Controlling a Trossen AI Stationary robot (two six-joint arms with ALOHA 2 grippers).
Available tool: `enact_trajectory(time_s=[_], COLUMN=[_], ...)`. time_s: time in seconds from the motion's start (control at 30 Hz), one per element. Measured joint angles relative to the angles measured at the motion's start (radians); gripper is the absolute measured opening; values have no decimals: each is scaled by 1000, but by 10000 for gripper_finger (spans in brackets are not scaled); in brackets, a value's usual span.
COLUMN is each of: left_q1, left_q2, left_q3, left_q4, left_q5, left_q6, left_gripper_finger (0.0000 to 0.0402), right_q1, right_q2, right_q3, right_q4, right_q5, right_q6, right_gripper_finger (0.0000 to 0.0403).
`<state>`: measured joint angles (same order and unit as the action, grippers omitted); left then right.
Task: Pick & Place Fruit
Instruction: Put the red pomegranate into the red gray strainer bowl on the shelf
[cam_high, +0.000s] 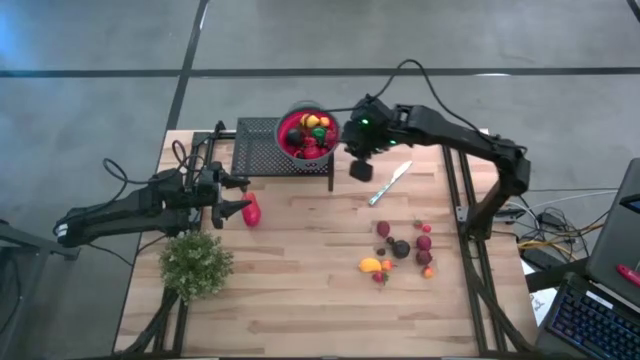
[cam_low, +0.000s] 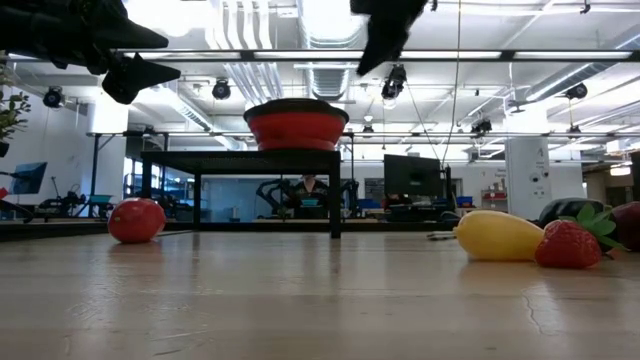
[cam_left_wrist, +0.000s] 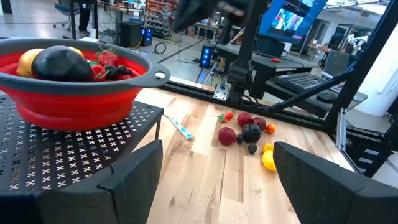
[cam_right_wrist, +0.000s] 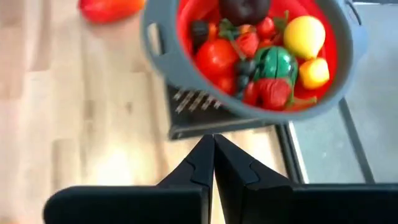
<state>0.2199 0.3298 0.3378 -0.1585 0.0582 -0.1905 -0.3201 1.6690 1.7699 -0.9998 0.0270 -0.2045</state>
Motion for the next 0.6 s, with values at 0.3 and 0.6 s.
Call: enact_trajectory(time_s=[0.3,0.6], left_q1=[0,0], left_q2=[0,0], left_q3=[0,0], left_q4=[0,0], left_q5=[0,0], left_q6=[0,0], left_gripper_finger=[312,312], right_q1=[186,396], right_q2=[-109,-116], right_q3=[-9,-12], right_q4=[-158,-214], right_q5=[0,25], right_q6=[115,258], right_gripper_finger=[8,8])
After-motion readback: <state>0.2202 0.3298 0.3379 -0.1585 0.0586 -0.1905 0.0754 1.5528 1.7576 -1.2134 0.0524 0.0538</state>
